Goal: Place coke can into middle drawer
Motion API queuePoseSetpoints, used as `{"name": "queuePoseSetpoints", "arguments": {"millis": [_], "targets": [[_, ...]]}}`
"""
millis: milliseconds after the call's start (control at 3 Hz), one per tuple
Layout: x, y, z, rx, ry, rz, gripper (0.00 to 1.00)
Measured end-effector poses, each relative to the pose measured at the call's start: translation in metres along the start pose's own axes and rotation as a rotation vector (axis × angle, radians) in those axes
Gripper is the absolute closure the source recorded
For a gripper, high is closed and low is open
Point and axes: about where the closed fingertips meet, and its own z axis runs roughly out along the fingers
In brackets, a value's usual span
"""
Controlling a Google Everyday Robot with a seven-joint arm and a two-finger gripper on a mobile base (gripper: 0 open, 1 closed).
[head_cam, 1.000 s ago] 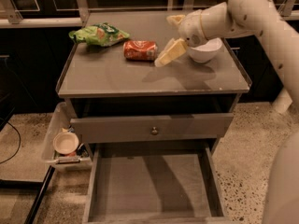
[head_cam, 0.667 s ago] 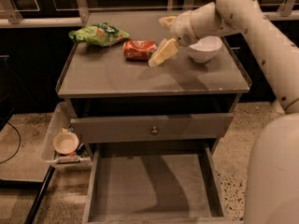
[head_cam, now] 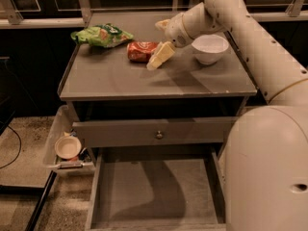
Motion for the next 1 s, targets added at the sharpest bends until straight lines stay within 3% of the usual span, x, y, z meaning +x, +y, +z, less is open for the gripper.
{"name": "queuePoseSetpoints", "arguments": {"millis": [667, 1000], "targets": [[0.0098, -0.0015, 0.0144, -0.032, 0.015, 0.016, 0.00], [0.0098, -0.0015, 0.0144, -0.032, 0.015, 0.016, 0.18]]}}
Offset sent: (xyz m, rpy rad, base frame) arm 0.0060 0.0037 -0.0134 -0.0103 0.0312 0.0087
